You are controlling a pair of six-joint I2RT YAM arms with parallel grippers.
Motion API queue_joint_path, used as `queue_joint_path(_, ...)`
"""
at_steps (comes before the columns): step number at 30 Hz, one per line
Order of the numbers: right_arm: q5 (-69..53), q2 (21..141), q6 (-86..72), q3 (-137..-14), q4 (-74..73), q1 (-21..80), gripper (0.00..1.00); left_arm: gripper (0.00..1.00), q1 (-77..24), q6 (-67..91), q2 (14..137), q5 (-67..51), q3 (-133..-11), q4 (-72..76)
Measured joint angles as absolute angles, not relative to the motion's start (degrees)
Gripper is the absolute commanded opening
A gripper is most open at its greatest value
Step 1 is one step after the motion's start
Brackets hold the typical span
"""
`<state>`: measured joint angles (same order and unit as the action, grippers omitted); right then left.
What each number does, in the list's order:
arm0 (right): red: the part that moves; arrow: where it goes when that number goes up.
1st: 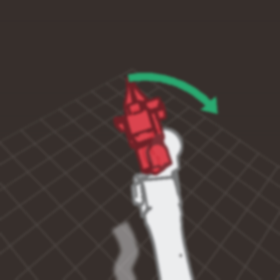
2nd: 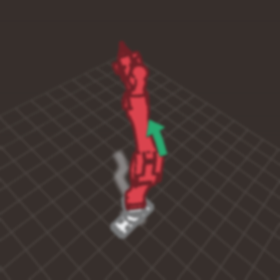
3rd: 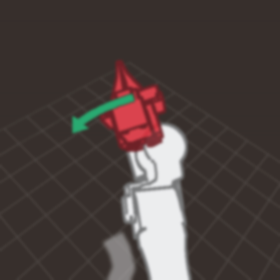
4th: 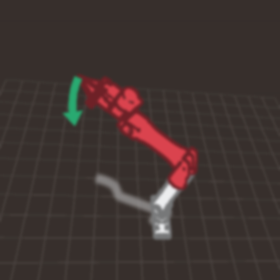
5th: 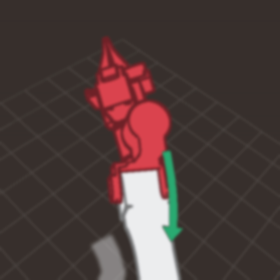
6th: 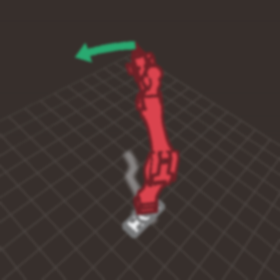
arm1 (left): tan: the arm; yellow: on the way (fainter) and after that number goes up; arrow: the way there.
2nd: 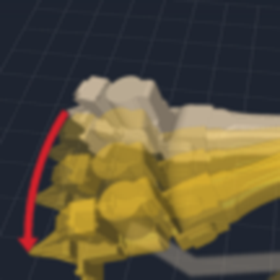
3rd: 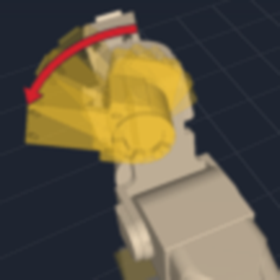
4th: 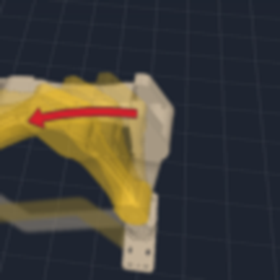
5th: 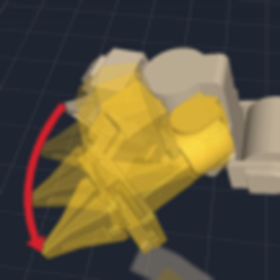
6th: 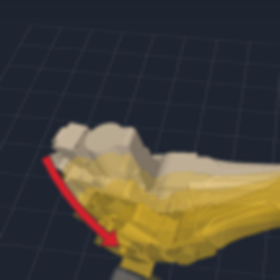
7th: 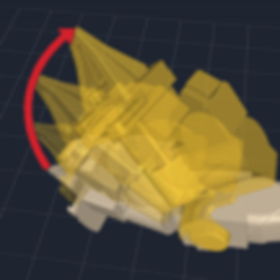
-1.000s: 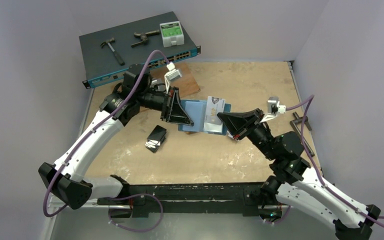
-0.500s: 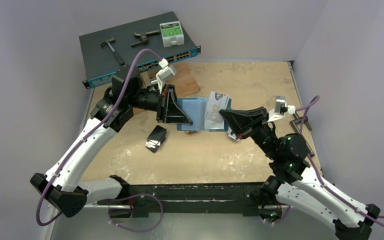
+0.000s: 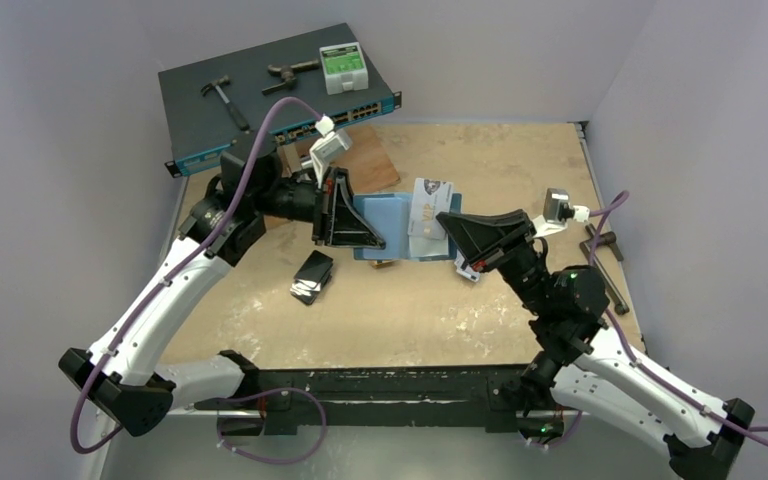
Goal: Put the credit cards into the card holder
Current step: Insert the credit card into the card holder.
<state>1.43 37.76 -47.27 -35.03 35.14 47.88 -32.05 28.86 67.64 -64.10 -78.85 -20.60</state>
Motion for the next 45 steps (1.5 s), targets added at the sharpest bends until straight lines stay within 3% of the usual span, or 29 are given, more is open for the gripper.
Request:
queue_joint_path(23,0.43,39.29,-54.24,-31.77,39.92,47.88,0.0,0.0,-32.64,27.24,66.94,-59.37,-78.89,-21.89)
queue_joint_path(45,-2.79,40.14,-50.06,-31.79,36.49,47.99,0.0,0.0,-32.27,27.97,66.94,-56.9,-78.91,-21.91)
